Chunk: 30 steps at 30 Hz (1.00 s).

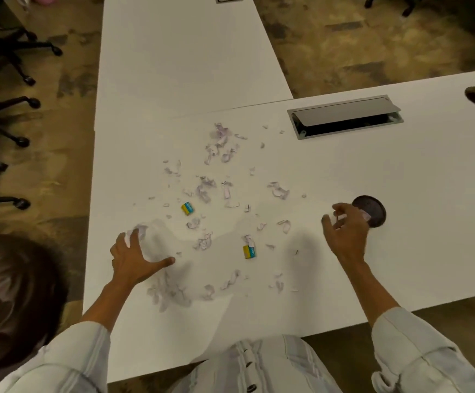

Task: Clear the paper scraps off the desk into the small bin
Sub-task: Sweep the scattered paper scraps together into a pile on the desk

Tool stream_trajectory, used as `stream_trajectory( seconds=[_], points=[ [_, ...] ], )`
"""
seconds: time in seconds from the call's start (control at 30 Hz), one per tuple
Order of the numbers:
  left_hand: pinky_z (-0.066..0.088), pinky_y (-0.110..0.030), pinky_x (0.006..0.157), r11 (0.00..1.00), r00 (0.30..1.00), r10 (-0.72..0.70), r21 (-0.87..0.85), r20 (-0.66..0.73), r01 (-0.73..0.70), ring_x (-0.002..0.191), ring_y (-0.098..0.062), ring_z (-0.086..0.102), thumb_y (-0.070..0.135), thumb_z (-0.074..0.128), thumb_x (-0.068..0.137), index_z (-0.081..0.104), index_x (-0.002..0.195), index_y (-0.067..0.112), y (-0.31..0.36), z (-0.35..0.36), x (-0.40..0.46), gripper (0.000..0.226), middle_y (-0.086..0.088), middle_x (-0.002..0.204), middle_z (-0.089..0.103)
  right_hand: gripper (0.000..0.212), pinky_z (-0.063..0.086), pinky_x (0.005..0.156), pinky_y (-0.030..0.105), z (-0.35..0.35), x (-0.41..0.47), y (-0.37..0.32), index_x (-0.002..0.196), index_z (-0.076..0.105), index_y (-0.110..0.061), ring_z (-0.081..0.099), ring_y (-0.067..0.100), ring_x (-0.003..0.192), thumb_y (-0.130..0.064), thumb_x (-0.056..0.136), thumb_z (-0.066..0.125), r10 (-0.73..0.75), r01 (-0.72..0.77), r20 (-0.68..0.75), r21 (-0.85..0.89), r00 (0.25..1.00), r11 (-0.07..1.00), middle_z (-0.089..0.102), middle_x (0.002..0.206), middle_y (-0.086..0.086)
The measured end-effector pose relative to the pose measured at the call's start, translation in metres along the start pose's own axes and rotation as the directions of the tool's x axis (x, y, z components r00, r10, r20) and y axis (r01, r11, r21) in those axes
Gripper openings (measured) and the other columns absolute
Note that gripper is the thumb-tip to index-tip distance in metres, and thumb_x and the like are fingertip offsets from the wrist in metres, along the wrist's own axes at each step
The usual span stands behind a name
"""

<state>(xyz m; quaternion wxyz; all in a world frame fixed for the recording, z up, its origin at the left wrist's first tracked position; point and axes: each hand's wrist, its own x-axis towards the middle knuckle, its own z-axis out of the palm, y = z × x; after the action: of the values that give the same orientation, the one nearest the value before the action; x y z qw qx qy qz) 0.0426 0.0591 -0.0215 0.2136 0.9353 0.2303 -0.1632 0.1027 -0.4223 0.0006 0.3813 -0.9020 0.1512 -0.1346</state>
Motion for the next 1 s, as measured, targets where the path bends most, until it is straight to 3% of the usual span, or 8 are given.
stream_trajectory(
  seconds=[0.07,0.13,0.27,0.63,0.73,0.8,0.9,1.0],
  points=[
    [0.018,-0.061,0.114,0.998,0.997,-0.069,0.012,0.016,0.069,0.146,-0.043,0.01,0.083,0.065,0.039,0.011,0.15,0.022,-0.006,-0.006,0.015,0.138,-0.019,0.159,0.009,0.054,0.055,0.076,0.039,0.015,-0.029,0.0,0.111,0.055,-0.018,0.063,0.022,0.076,-0.033,0.066,0.082,0.151,-0.114,0.282,-0.145,0.947,0.983,0.062,0.096,0.002],
    [0.017,-0.061,0.114,0.993,0.992,-0.116,0.025,0.04,0.115,0.146,-0.043,0.009,0.081,0.07,0.043,0.009,0.15,0.022,-0.014,-0.01,0.03,0.137,-0.019,0.159,0.007,0.081,0.05,0.08,0.032,0.027,-0.057,0.006,0.12,0.049,-0.017,0.062,0.024,0.096,-0.044,0.054,0.088,0.322,-0.159,0.511,-0.337,0.797,0.928,0.062,0.106,0.006],
    [0.021,-0.058,0.114,0.986,0.983,-0.166,0.009,0.082,0.166,0.145,-0.044,0.014,0.065,0.081,0.054,0.01,0.151,0.021,-0.026,-0.013,0.055,0.128,-0.023,0.157,0.009,0.102,0.046,0.084,0.029,0.042,-0.1,0.011,0.128,0.04,-0.017,0.057,0.023,0.107,-0.05,0.046,0.09,0.431,-0.121,0.649,-0.465,0.627,0.877,0.057,0.119,0.006],
    [0.042,-0.05,0.102,0.997,0.989,0.033,0.062,0.143,-0.042,0.124,-0.042,0.043,0.048,0.086,0.059,0.041,0.139,0.009,-0.018,0.008,0.051,0.1,-0.024,0.131,0.047,0.067,0.056,0.08,0.03,0.108,-0.102,-0.039,0.122,0.053,-0.01,0.059,0.015,0.079,-0.015,0.064,0.087,0.251,-0.151,0.649,-0.207,0.718,0.967,0.06,0.091,0.001],
    [0.047,-0.047,0.1,0.984,0.964,0.178,-0.043,0.198,-0.172,0.121,-0.035,0.048,0.046,0.087,0.059,0.049,0.135,0.014,-0.003,0.011,0.035,0.091,-0.017,0.127,0.049,0.062,0.06,0.074,0.031,0.12,-0.096,-0.058,0.119,0.056,-0.014,0.064,0.018,0.074,-0.012,0.065,0.086,0.145,-0.169,0.696,-0.035,0.703,0.985,0.061,0.094,0.002],
    [0.047,-0.042,0.1,0.957,0.927,0.284,-0.136,0.244,-0.257,0.121,-0.029,0.05,0.047,0.086,0.06,0.047,0.137,0.02,0.006,0.012,0.023,0.09,-0.011,0.132,0.048,0.057,0.058,0.063,0.023,0.118,-0.09,-0.06,0.118,0.057,-0.016,0.066,0.016,0.071,-0.015,0.068,0.085,0.108,-0.168,0.621,0.039,0.777,0.985,0.062,0.097,0.0],
    [0.047,-0.049,0.1,0.938,0.944,0.297,-0.227,0.143,-0.26,0.122,-0.029,0.05,0.047,0.084,0.064,0.039,0.143,0.022,0.006,0.013,0.005,0.094,-0.01,0.139,0.046,0.052,0.056,0.068,0.027,0.097,-0.075,-0.045,0.116,0.058,-0.013,0.067,0.018,0.068,-0.021,0.071,0.082,0.143,-0.129,0.412,-0.061,0.9,0.99,0.064,0.102,0.001],
    [0.049,-0.05,0.097,0.972,0.998,0.056,-0.229,0.02,-0.05,0.119,-0.034,0.053,0.045,0.084,0.065,0.037,0.142,0.017,-0.007,0.016,-0.008,0.095,-0.016,0.134,0.047,0.055,0.051,0.08,0.033,0.071,-0.058,-0.012,0.12,0.056,-0.008,0.066,0.029,0.089,-0.019,0.07,0.079,0.298,-0.199,0.323,-0.305,0.898,0.931,0.063,0.113,0.013]
  ],
)
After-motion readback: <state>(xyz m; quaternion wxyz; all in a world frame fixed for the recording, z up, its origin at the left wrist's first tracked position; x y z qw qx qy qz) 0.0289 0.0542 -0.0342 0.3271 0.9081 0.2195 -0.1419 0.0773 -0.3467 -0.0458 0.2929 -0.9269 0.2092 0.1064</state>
